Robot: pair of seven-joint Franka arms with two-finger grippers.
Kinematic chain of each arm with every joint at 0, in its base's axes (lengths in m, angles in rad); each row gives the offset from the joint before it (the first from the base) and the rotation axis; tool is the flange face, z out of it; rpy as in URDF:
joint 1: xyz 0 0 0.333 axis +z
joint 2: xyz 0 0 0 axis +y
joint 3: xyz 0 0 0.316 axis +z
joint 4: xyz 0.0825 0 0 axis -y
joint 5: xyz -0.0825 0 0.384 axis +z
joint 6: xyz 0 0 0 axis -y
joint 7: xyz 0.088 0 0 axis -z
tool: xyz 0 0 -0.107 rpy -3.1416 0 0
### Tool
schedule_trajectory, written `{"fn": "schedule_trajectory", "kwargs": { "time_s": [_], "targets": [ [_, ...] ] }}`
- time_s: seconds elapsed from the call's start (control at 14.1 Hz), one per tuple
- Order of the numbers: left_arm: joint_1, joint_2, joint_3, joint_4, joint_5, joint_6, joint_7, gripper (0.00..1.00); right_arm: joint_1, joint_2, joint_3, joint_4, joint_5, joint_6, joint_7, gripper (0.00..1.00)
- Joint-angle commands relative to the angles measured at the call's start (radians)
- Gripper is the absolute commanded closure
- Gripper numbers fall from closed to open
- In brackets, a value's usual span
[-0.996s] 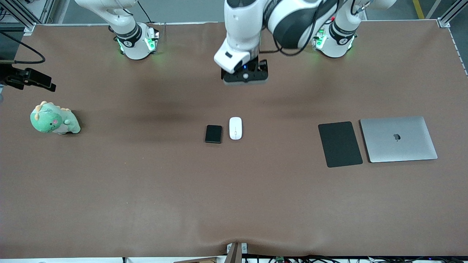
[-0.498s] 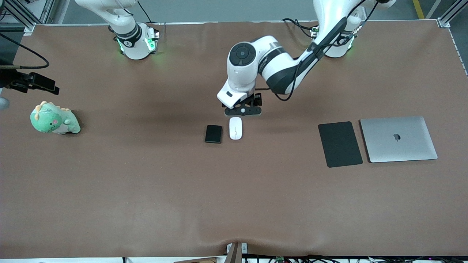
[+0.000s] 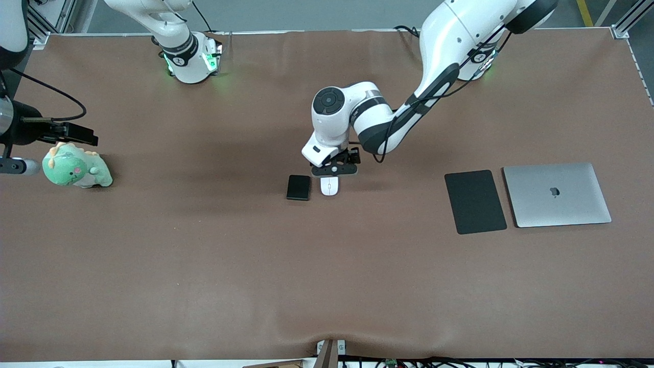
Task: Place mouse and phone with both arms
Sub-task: 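Grasp the mouse with the left gripper while the right gripper reaches the phone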
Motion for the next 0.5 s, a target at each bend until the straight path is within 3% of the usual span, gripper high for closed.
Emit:
{"fn": "schedule_trajectory", "kwargs": {
  "time_s": [0.0, 0.43],
  "targets": [
    [-0.023, 0.041, -0.007, 0.028, 0.055, 0.030, -0.051, 0.00, 0.005, 0.009, 0.006, 0.006, -0.003, 0.005, -0.006, 0.00],
    [-0.110, 0.104, 0.119, 0.072, 0.083, 0.081, -0.044, 0.00, 0.062, 0.055, 0.006, 0.006, 0.002, 0.049, 0.006, 0.00]
  ]
}}
